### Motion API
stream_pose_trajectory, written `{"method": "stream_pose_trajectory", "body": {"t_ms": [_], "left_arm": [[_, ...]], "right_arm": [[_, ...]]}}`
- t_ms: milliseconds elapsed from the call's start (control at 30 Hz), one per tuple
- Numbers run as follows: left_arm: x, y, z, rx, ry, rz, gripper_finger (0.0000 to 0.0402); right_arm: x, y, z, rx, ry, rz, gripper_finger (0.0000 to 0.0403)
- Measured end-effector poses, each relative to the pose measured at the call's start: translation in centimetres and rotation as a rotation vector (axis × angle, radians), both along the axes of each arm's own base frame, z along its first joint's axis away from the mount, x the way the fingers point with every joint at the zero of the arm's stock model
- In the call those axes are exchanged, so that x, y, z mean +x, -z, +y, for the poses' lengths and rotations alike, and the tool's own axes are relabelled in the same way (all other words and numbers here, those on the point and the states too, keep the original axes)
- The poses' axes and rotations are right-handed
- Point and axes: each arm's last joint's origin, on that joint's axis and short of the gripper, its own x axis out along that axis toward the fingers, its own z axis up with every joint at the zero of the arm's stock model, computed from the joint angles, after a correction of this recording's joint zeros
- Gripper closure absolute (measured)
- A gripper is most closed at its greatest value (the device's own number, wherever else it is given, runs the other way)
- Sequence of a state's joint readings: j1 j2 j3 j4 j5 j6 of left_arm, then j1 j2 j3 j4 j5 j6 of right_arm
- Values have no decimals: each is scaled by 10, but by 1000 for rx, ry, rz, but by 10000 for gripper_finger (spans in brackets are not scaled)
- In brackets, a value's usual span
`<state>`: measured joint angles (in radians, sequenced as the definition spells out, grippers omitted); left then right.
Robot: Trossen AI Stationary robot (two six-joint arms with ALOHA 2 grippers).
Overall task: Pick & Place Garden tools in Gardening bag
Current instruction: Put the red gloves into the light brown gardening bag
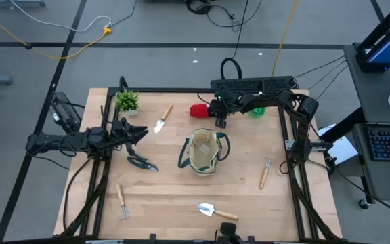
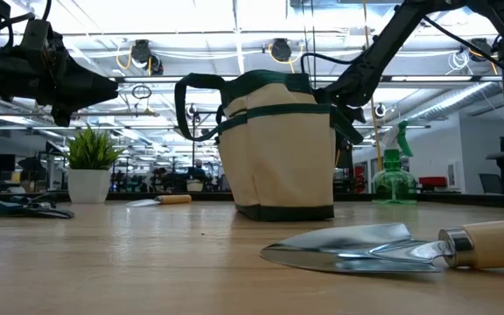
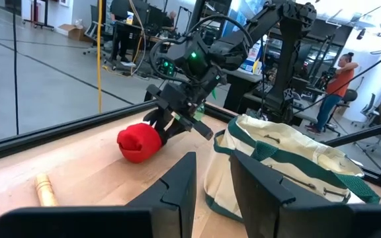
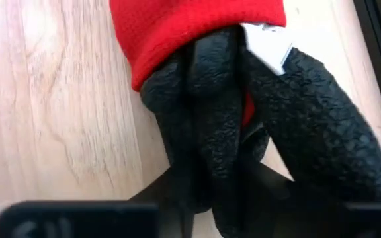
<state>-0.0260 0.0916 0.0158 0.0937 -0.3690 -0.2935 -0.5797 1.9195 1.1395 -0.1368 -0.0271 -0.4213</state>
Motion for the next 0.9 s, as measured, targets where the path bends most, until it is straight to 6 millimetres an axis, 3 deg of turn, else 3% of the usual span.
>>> {"method": "stream_pose_trajectory", "body": {"t_ms": [167, 500, 900], "left_arm": [[0, 0, 0, -1, 0, -1, 302], [0, -2, 0, -9, 2, -30, 302], [-3, -20, 0, -220, 30, -295, 302]], "right_arm": [[-1, -8, 1, 18, 45, -28, 391], [-8, -50, 4, -10, 100, -151, 397], [-23, -116, 18, 24, 100, -400, 402]]}}
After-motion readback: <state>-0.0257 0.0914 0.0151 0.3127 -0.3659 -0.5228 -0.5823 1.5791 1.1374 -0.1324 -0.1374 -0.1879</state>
